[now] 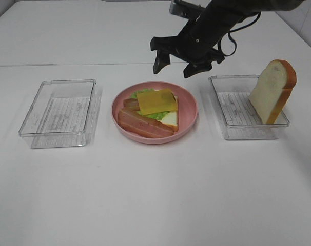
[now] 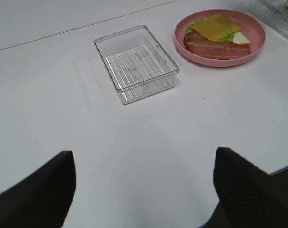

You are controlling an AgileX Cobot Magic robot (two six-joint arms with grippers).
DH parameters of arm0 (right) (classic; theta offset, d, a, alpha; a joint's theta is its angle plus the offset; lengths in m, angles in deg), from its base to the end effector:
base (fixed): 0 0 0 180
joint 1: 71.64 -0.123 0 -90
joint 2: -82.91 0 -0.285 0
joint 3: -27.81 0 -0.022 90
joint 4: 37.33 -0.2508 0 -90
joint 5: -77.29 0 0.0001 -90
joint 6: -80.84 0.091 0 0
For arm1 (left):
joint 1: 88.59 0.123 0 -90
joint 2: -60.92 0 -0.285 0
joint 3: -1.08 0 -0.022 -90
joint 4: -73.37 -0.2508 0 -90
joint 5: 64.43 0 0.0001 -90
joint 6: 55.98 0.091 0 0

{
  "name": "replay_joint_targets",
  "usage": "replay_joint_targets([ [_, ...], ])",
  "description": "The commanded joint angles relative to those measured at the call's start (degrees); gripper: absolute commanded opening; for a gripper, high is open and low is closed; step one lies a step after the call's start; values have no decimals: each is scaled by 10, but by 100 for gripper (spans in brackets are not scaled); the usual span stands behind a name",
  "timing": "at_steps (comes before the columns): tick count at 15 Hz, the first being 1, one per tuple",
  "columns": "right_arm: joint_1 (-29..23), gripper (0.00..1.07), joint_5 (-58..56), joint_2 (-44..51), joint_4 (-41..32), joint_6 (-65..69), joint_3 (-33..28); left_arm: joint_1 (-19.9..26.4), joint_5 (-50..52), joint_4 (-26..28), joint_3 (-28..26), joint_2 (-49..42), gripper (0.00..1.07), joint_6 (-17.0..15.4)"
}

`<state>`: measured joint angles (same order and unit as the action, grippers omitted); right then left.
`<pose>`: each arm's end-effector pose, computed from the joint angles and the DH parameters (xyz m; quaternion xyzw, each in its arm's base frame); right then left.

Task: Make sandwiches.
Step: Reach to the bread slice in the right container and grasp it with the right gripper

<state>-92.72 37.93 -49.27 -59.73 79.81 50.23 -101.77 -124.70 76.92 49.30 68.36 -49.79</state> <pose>0.4427 0.1942 0.1961 -0.0714 0.9495 0.2018 0.2295 -0.0072 -0.0034 0.2798 0.1438 0.8350 -0.0632 0.5273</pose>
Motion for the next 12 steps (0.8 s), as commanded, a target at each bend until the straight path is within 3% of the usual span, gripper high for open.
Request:
replay_joint_targets([
  [1, 23, 76, -36, 46, 26, 7, 2, -1, 6, 3, 3, -11, 76, -4],
  [5, 93, 76, -95, 100, 48, 7, 2, -1, 6, 3, 3, -11, 76, -4],
  [10, 197, 76, -217, 125, 166, 6, 1, -1, 6, 3, 3, -11, 76, -4],
  [12, 207, 76, -221, 125, 173, 6, 1, -1, 6, 3, 3, -11, 76, -4],
])
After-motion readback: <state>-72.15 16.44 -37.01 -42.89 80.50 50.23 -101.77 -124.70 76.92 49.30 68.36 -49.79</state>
